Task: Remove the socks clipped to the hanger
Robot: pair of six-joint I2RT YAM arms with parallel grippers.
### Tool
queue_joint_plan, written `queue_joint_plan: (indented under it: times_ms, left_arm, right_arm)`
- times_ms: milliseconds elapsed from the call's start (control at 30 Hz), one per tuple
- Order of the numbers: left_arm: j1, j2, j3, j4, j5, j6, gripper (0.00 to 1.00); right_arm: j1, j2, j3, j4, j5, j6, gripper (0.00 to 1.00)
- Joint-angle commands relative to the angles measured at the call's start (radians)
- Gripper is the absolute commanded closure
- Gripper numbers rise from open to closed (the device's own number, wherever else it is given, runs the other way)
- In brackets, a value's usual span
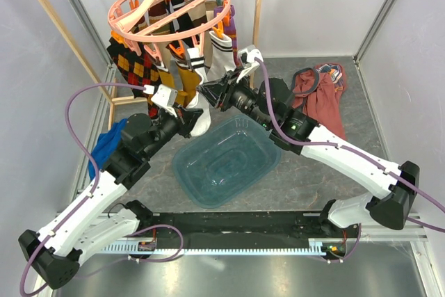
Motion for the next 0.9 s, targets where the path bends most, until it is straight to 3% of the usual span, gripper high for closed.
queue_joint_plan:
  times_ms: [0,33,133,267,467,867]
  left_arm:
    - [0.004,-0.015,0.009,0.042,0.038,0.001,0.98]
    - [0.004,-0.018,0.005,0.042,0.043,0.000,0.98]
    - [0.004,-0.012,0.004,0.040,0.059,-0.002,0.98]
    - [0.002,0.016,0.018,0.023,0.102,-0.006,0.98]
    - [0.002,0.022,0.028,0.017,0.112,-0.003,0.98]
    - [0.002,0.025,0.032,0.017,0.127,-0.013,0.98]
  right_arm:
    - [0.005,-0.020,0.115,-0.124,0.150,-0.001,0.57]
    - [0.005,-0.002,0.149,-0.155,0.198,-0.008,0.50]
    - [0.007,0.040,0.278,-0.272,0.278,-0.027,0.44]
    - [0.016,0.099,0.420,-0.336,0.452,-0.079,0.42]
    - [0.042,0.236,0.629,-0.407,0.543,-0.230,0.37]
    - [0.143,0.395,0.795,-0.402,0.724,-0.460,0.30]
